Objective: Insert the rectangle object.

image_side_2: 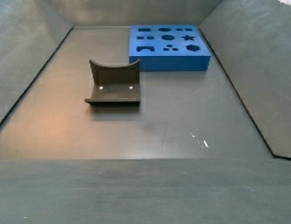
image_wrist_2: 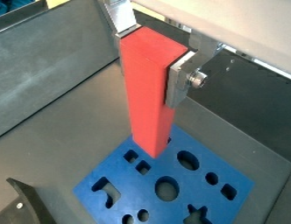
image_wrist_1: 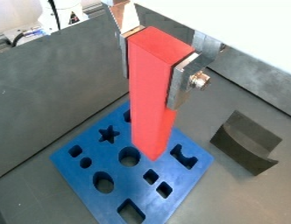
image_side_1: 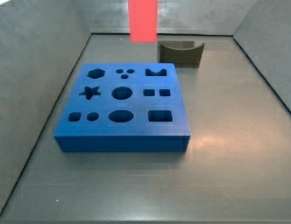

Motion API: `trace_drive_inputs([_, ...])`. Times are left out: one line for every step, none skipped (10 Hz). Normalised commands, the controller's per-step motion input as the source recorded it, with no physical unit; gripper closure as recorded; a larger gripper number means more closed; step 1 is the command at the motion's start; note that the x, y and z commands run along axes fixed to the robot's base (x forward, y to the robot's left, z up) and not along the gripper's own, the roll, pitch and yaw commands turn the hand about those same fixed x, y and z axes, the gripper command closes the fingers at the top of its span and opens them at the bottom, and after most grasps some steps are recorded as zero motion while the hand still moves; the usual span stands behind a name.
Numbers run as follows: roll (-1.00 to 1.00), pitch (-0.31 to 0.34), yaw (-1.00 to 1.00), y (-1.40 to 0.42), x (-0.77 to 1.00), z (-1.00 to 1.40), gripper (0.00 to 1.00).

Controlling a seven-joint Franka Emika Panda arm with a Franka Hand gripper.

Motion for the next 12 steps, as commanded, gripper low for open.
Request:
trace_drive_inputs([0.00, 0.000, 0.00, 0.00, 0.02, 0.00, 1.00])
trace_drive_inputs([0.00, 0.000, 0.07, -0.41, 0.41, -0.52, 1.00])
trace_drive_inputs([0.00, -0.131, 0.07, -0.50, 0.60, -0.75, 1.00])
trace_drive_inputs([0.04, -0.113, 0.17, -0.56, 0.56, -0.88, 1.00])
trace_drive_inputs([0.16, -0.046, 0.18, -0.60, 0.47, -0.88, 1.00])
trace_drive_inputs([0.08, -0.039, 0.16, -0.39, 0.27, -0.73, 1.00])
trace_drive_inputs([0.00, -0.099, 0.15, -0.29, 0.00, -0.64, 1.00])
trace_drive_inputs([0.00, -0.026, 0.19, -0.18, 0.00, -0.51, 1.00])
trace_drive_inputs([0.00, 0.000, 0.19, -0.09, 0.00, -0.43, 1.00])
trace_drive_inputs([0.00, 0.000, 0.19, -0.04, 0.00, -0.30, 1.00])
trace_drive_inputs([0.00, 0.000, 0.04, -0.04, 0.11, -0.25, 1.00])
trace_drive_inputs([0.02, 0.000, 0.00, -0.05, 0.25, -0.31, 1.00])
